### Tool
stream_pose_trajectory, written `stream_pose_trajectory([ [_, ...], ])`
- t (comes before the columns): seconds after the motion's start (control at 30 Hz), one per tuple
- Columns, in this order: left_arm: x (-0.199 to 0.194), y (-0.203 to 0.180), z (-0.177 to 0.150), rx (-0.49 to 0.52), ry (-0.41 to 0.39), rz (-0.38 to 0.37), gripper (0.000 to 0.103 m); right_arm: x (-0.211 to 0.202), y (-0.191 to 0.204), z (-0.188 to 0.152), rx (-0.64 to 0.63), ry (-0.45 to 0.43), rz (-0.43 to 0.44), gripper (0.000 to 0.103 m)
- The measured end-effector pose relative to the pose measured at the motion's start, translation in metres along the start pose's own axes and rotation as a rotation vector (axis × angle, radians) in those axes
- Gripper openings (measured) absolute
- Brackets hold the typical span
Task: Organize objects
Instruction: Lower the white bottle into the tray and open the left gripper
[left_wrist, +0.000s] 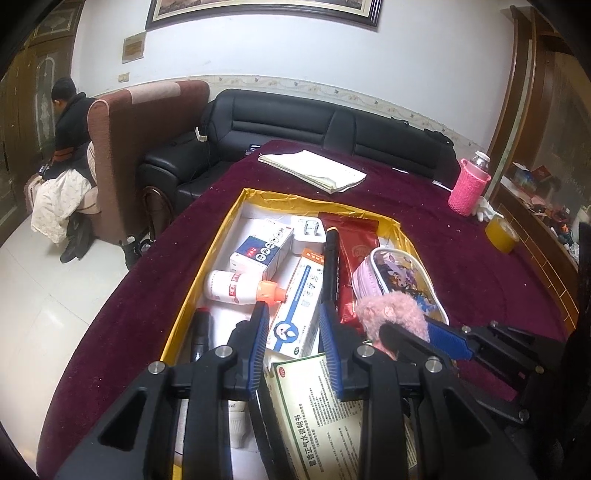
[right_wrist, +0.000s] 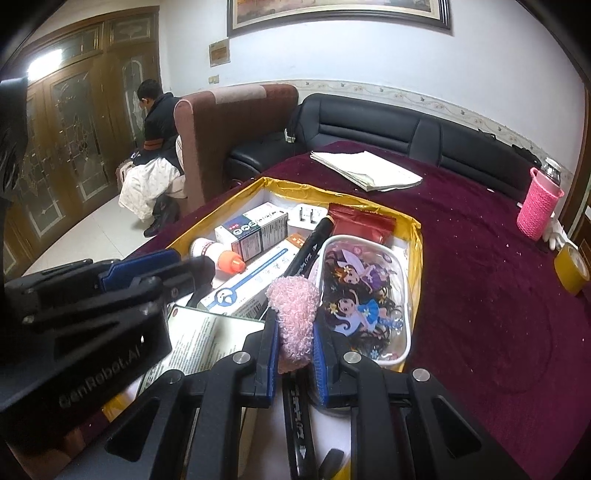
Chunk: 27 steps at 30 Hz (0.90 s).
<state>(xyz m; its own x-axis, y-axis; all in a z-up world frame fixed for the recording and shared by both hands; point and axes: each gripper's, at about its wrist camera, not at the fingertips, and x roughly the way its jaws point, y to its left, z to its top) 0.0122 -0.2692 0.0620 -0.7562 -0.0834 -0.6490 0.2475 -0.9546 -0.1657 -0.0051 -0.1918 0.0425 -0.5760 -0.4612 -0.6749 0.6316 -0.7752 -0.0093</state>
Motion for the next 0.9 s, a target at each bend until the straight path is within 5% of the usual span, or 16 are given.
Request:
stream_pose_trajectory([
  [0.9, -0.0031, -0.0049, -0.0024, 0.019, -0.003, 0.024, 0.059, 0.0007, 0.0027, 0.0001, -0.029, -0.010, -0.007, 0.027],
])
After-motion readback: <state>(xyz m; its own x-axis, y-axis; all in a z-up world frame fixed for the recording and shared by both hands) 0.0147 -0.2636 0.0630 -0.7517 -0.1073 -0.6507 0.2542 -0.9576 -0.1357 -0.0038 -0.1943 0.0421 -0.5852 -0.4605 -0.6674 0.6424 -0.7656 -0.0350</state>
